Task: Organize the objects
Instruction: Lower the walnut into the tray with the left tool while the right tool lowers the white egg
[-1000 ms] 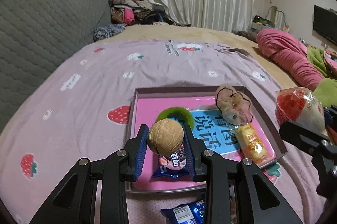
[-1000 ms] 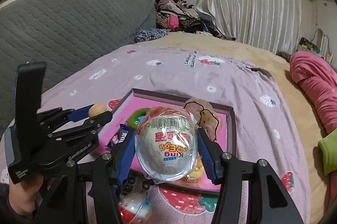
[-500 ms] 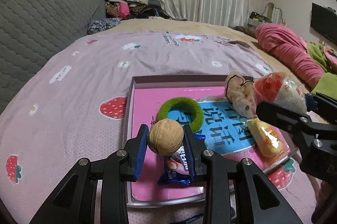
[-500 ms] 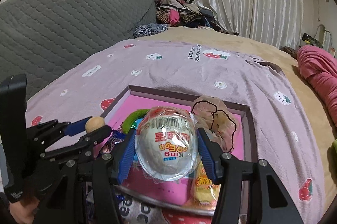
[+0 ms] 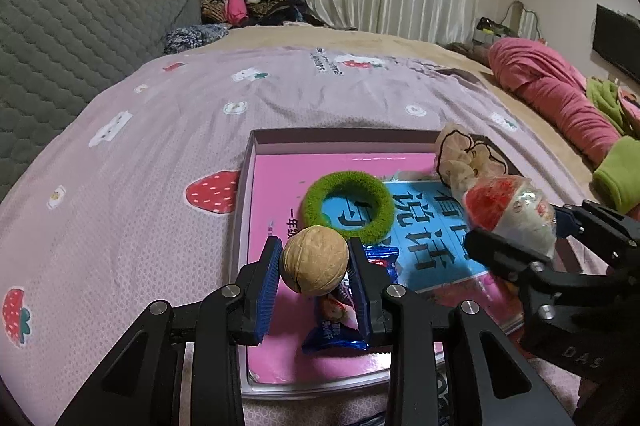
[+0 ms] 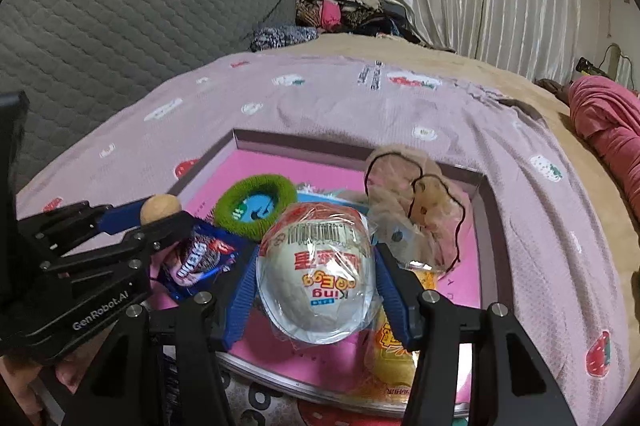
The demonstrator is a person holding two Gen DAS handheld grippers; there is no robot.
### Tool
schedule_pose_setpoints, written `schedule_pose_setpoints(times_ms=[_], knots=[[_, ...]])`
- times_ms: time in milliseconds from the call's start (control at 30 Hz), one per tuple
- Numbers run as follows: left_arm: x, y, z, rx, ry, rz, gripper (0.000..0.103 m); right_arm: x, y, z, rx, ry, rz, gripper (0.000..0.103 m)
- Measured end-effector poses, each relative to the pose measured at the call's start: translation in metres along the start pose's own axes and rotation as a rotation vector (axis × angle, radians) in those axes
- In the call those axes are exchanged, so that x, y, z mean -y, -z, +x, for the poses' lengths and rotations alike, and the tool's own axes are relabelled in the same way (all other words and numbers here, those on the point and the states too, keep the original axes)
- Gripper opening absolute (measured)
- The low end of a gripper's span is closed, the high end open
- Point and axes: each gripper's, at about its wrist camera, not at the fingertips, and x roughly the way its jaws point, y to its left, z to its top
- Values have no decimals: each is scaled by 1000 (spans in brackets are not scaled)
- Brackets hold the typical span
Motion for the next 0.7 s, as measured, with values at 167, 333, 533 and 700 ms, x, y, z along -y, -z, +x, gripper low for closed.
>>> schedule_pose_setpoints(times_ms=[167,333,533,700], knots=[[-1,3,5,-22,-1,2,34,-1,3,9,-31,-2,-10,56],[-2,5,9,-38,0,1,33,5,6,18,-61,7,-3,57],[-2,7,11,-45,1,3,33,8,11,26,-90,6,-2,57],[-1,7,11,-50,-4,6,33,7,13,31,-105,10,-8,57]])
